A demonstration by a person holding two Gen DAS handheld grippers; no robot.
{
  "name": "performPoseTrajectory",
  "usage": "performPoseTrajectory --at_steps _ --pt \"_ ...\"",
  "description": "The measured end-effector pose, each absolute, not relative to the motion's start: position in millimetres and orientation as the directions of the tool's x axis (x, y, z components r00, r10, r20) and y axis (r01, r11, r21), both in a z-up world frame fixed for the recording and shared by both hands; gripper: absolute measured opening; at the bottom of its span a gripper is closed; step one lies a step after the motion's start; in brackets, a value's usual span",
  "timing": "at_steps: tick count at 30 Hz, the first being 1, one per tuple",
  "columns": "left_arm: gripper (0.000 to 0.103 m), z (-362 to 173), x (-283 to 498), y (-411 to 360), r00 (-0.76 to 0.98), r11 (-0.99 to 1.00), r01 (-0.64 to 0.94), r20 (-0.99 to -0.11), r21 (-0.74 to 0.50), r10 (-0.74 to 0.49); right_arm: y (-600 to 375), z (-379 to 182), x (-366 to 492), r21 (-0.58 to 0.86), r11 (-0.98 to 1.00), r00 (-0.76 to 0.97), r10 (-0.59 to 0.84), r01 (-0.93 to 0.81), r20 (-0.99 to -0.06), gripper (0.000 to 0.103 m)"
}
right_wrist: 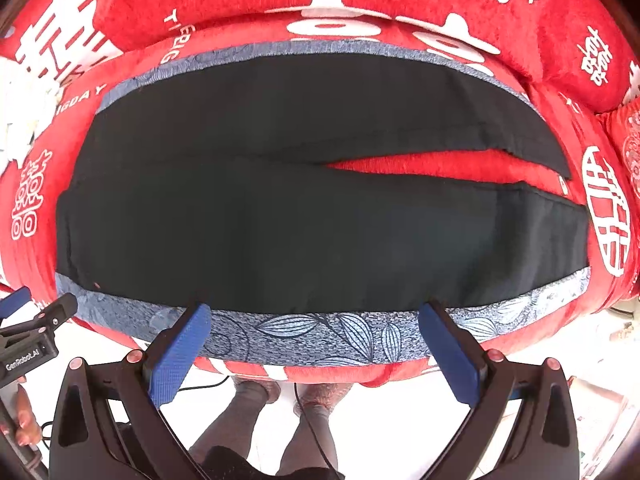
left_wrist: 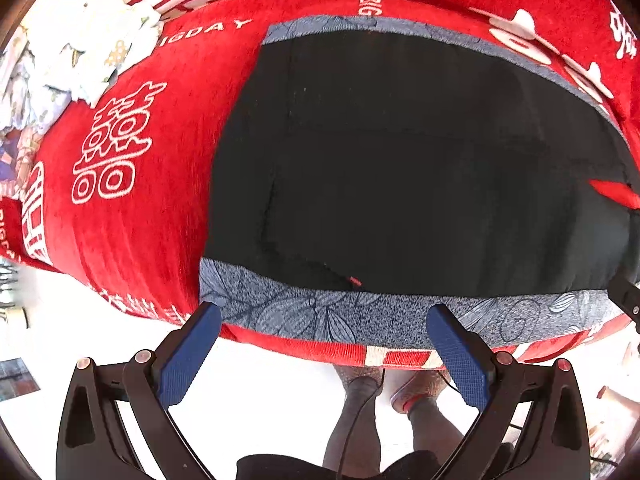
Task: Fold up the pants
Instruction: 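Position both grippers open over the grey waistband of the black trousers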
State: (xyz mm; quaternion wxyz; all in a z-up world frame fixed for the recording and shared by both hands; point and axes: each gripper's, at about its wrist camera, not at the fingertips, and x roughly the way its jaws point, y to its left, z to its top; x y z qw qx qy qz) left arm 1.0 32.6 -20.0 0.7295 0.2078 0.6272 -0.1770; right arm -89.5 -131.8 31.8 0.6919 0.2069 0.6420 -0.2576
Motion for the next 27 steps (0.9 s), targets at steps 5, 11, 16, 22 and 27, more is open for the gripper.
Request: performPoseTrajectory --at_steps 5,11,16,22,27 --pt "0.103 -26.9 -10.5 28.6 0.142 0.851 0.512 -0.989 0.115 0.048 -141.1 28.0 -99.8 -0.024 0.785 0.057 -0.075 0.619 -0.996 0.103" --pt "0.103 -28.3 -18.3 21.7 0.129 0.858 0.494 -0.988 0.14 0.087 -148.7 22.4 -108.1 -0.011 0.783 0.058 -0.061 0.621 -0.996 0.103" --pt "0.103 -26.8 -25.4 12.5 0.105 0.846 0.516 -0.99 0.131 0.089 -154.1 21.4 -114.0 -0.002 0.778 0.059 -0.05 0.628 -0.997 0.103" --pt "0.103 -26.9 -24.8 8.1 0.102 0.847 0.521 -0.993 0.108 0.064 -157.9 19.8 -116.1 0.005 0.771 0.063 -0.045 0.636 -0.997 0.103" --pt "0.103 -25.9 -22.3 8.0 0.112 0.846 0.522 -0.992 0.108 0.058 -156.9 19.0 -116.8 0.009 0.77 0.066 -0.044 0.637 -0.997 0.103"
